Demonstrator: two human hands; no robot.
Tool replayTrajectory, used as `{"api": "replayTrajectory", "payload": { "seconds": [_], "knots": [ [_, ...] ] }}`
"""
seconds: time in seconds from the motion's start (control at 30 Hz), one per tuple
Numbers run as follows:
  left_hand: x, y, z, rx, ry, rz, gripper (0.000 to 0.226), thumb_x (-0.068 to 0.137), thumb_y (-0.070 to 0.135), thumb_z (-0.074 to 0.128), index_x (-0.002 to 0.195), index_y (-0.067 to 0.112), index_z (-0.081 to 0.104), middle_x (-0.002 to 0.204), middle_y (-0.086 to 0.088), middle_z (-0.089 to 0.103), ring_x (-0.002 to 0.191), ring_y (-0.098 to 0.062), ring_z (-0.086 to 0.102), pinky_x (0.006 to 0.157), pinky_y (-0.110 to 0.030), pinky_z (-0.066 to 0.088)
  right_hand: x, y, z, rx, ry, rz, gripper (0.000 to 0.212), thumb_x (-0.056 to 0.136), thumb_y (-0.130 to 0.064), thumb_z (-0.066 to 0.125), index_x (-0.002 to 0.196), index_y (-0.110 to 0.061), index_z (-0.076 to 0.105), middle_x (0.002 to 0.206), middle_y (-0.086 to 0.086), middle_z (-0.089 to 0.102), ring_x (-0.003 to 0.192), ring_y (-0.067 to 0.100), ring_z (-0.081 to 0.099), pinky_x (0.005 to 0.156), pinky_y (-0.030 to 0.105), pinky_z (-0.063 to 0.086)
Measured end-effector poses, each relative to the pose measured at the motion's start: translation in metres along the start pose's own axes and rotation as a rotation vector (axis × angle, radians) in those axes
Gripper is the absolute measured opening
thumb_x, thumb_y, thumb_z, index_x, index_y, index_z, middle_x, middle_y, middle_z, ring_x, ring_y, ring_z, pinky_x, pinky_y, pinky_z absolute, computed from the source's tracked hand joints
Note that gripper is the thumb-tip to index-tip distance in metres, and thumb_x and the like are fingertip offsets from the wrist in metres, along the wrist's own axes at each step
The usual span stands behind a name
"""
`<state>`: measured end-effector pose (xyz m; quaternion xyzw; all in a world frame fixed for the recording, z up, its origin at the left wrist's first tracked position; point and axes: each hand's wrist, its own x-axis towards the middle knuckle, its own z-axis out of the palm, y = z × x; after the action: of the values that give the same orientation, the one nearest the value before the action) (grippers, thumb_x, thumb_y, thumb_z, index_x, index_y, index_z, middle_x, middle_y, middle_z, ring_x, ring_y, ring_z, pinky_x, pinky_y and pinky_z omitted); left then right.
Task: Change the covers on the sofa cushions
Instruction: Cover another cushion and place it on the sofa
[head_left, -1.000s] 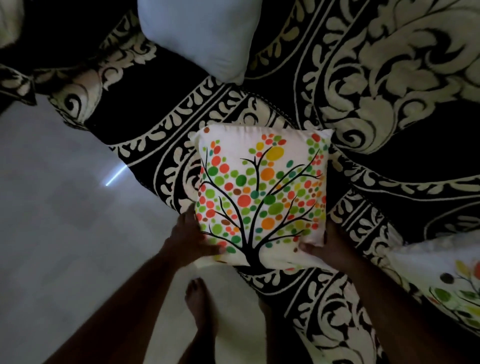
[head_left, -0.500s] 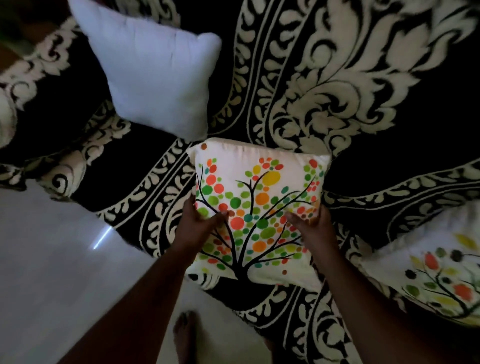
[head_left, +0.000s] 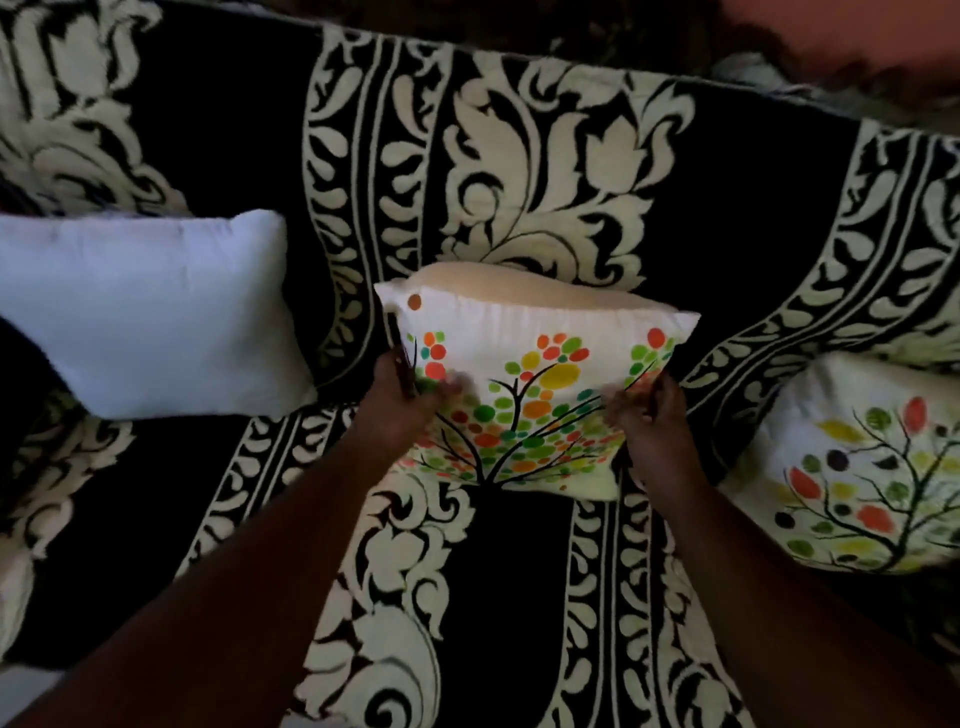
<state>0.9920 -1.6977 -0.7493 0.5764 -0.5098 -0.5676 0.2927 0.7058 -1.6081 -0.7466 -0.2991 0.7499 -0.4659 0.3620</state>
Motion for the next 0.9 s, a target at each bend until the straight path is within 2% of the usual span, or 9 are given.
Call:
{"api": "replayTrajectory", "payload": {
  "seconds": [0.1, 0.13, 0.23, 0.33, 0.47, 0.6, 0.67, 0.77, 0.9],
  "knots": [
    [0.031, 0.026, 0.005, 0.063, 0.123, 0.102, 0.071, 0.091, 0.054, 0.066, 0.151, 0.033, 0.033, 0.140, 0.010, 0.055, 0.125, -0.012, 0.055, 0.093, -0.024, 0.050, 0.026, -0.019, 0.004, -0.114, 0.105, -0.078, 0.060, 0.100, -0.046, 0.056, 0.152, -0.023, 0.036, 0.127, -0.011, 0.052, 0.117, 0.013, 0.054, 0.081, 0.013, 0.042],
    [0.041, 0.037, 0.007, 0.092, 0.175, 0.114, 0.068, 0.096, 0.048, 0.063, 0.153, 0.032, 0.031, 0.142, 0.007, 0.053, 0.125, -0.011, 0.052, 0.091, -0.022, 0.048, 0.035, -0.024, 0.005, -0.132, 0.145, -0.095, 0.059, 0.102, -0.047, 0.052, 0.153, -0.024, 0.036, 0.128, -0.009, 0.051, 0.116, 0.013, 0.053, 0.078, 0.011, 0.044],
    [0.058, 0.055, 0.001, 0.216, 0.240, 0.102, 0.064, 0.097, 0.048, 0.060, 0.154, 0.028, 0.036, 0.145, -0.003, 0.053, 0.119, -0.014, 0.054, 0.087, -0.025, 0.046, 0.054, -0.036, 0.008, -0.211, 0.235, -0.159, 0.043, 0.103, -0.049, 0.048, 0.137, -0.023, 0.057, 0.119, -0.002, 0.067, 0.109, 0.020, 0.063, 0.083, 0.029, 0.052],
    [0.059, 0.065, -0.013, 0.449, 0.215, 0.120, 0.056, 0.091, 0.058, 0.064, 0.135, 0.023, 0.057, 0.122, -0.003, 0.065, 0.107, -0.019, 0.061, 0.078, -0.023, 0.046, 0.061, -0.045, -0.001, -0.409, 0.367, -0.247, 0.038, 0.104, -0.040, 0.048, 0.114, -0.011, 0.070, 0.103, 0.010, 0.072, 0.098, 0.030, 0.066, 0.073, 0.029, 0.043],
    [0.055, 0.072, -0.016, 0.670, 0.252, 0.214, 0.061, 0.079, 0.068, 0.070, 0.115, 0.019, 0.065, 0.093, 0.007, 0.062, 0.089, -0.016, 0.061, 0.074, -0.030, 0.046, 0.079, -0.051, -0.041, -0.399, 0.511, -0.274, 0.048, 0.100, -0.045, 0.041, 0.097, -0.008, 0.072, 0.094, 0.011, 0.074, 0.091, 0.032, 0.068, 0.082, 0.040, 0.053],
    [0.055, 0.067, -0.010, 0.646, 0.253, 0.153, 0.064, 0.078, 0.068, 0.071, 0.114, 0.015, 0.066, 0.096, 0.002, 0.065, 0.092, -0.020, 0.064, 0.074, -0.031, 0.048, 0.064, -0.037, -0.041, -0.570, 0.279, -0.192, 0.042, 0.104, -0.045, 0.049, 0.109, -0.009, 0.068, 0.101, 0.007, 0.068, 0.094, 0.025, 0.063, 0.073, 0.030, 0.039],
    [0.055, 0.065, -0.012, 0.614, 0.261, 0.116, 0.066, 0.077, 0.069, 0.072, 0.115, 0.015, 0.066, 0.100, -0.001, 0.068, 0.097, -0.024, 0.067, 0.079, -0.035, 0.055, 0.054, -0.024, -0.030, -0.522, 0.241, -0.173, 0.037, 0.102, -0.044, 0.053, 0.106, -0.010, 0.067, 0.100, 0.009, 0.068, 0.095, 0.029, 0.064, 0.072, 0.031, 0.041],
    [0.053, 0.068, -0.015, 0.625, 0.253, 0.115, 0.065, 0.075, 0.068, 0.074, 0.112, 0.015, 0.066, 0.094, 0.003, 0.065, 0.091, -0.022, 0.065, 0.081, -0.038, 0.057, 0.047, -0.027, -0.024, -0.399, 0.384, -0.188, 0.029, 0.100, -0.038, 0.059, 0.095, -0.011, 0.065, 0.088, 0.002, 0.063, 0.084, 0.026, 0.063, 0.072, 0.039, 0.052],
    [0.048, 0.078, -0.004, 0.668, 0.193, 0.144, 0.056, 0.078, 0.063, 0.075, 0.102, 0.014, 0.064, 0.087, 0.006, 0.058, 0.086, -0.018, 0.059, 0.074, -0.032, 0.051, 0.039, -0.046, -0.035, -0.316, 0.558, -0.244, 0.027, 0.103, -0.032, 0.056, 0.102, -0.006, 0.064, 0.090, 0.000, 0.060, 0.082, 0.013, 0.051, 0.068, 0.024, 0.033]
  ]
}}
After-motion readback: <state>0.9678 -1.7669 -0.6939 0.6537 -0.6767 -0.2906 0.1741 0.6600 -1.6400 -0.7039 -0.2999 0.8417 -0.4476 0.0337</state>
